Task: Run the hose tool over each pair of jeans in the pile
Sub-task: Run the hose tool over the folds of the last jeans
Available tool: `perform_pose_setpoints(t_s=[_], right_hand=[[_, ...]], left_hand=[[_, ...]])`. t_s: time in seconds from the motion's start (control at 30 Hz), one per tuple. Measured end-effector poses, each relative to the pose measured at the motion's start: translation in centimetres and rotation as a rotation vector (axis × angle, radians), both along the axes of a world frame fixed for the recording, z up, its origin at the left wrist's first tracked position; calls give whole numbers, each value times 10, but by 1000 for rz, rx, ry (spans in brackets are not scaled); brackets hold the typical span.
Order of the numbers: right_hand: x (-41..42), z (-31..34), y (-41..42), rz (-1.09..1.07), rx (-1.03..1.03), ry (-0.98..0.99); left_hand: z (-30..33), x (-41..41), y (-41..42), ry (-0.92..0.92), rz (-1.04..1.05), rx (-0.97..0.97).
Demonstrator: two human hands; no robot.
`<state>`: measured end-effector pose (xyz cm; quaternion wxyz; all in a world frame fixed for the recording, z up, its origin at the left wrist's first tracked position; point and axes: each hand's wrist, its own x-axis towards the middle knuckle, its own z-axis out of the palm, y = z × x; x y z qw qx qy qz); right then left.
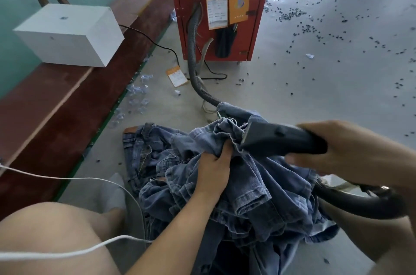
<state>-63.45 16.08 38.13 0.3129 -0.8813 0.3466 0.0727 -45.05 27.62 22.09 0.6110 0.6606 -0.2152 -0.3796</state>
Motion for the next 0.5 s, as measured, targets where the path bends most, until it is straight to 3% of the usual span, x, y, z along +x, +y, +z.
perform_pose_setpoints(t_s=[0.13, 0.3, 0.5], right_hand=[[22, -20, 5, -48, -100, 39], [27, -30, -8, -305, -240, 49], [4, -8, -12, -415, -158, -165]], left_hand=[[-1, -9, -1, -173, 31, -26], [4, -11, 2, -142, -22, -77], [13, -9, -2, -198, 109, -176]])
